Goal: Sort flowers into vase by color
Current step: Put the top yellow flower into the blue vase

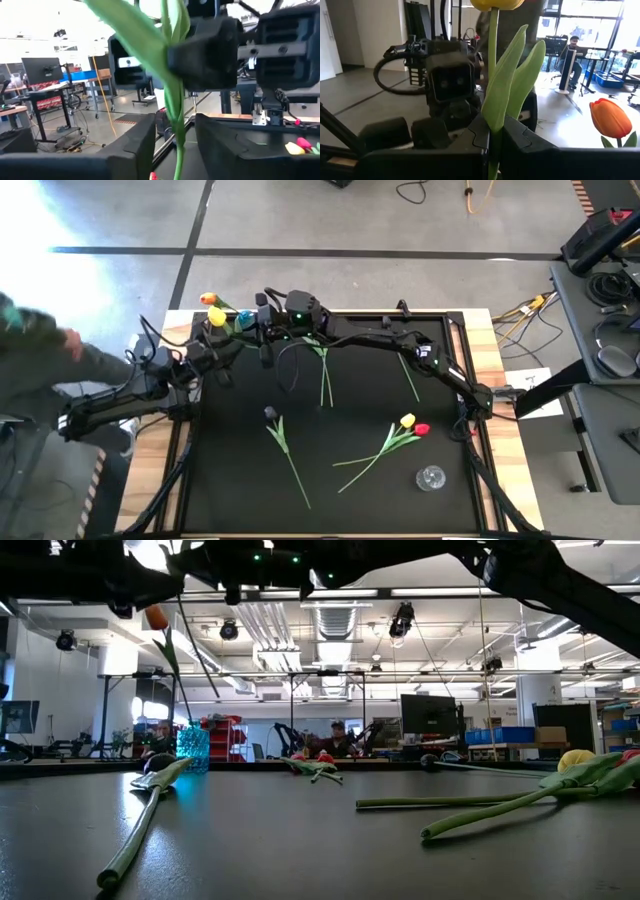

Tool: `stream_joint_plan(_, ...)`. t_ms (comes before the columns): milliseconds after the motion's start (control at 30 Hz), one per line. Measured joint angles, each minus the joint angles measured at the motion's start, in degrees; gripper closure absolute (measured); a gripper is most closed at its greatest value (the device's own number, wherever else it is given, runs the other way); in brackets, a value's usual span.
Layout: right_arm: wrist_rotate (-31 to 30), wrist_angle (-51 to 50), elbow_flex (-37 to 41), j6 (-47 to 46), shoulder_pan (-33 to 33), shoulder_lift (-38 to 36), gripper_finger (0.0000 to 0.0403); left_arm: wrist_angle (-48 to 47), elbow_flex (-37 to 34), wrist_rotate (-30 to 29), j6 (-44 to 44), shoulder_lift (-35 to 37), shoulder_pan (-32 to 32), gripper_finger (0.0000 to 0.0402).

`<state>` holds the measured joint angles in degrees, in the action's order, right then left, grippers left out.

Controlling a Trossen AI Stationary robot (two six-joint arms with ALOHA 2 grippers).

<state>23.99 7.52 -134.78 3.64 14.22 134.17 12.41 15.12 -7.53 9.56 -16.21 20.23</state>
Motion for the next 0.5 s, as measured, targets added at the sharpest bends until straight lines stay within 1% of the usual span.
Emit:
stream_joint_plan(67,0.0,-0.2,0.0,0.0,0.0,0.0,0.0394,0.1,1.1,0.1,0.2,-1.2,0.0,0.0315)
stream_joint_plan(167,0.0,-1.1,0.0,1.1,0.0,0.0,0.0391,-0.1,2.4,0.1,1.5,-3.2,0.0,0.0373)
stream_joint_plan(200,0.0,-1.3,0.0,1.5,0.0,0.0,0.0389,-0.2,2.7,0.0,1.9,-3.8,0.0,0.0386)
stream_joint_plan(367,-0.3,-1.7,0.0,1.4,0.1,0.0,0.0369,0.1,4.0,-1.7,2.5,-7.4,0.0,0.0396)
stream_joint_plan(433,-0.9,-3.6,0.1,1.8,0.2,-0.5,0.0356,0.0,4.3,-3.5,3.2,-8.7,0.0,0.0398)
stream_joint_plan(500,-2.8,-7.1,0.1,3.6,0.4,-1.8,0.0341,0.1,4.7,-5.4,3.5,-9.9,0.0,0.0399)
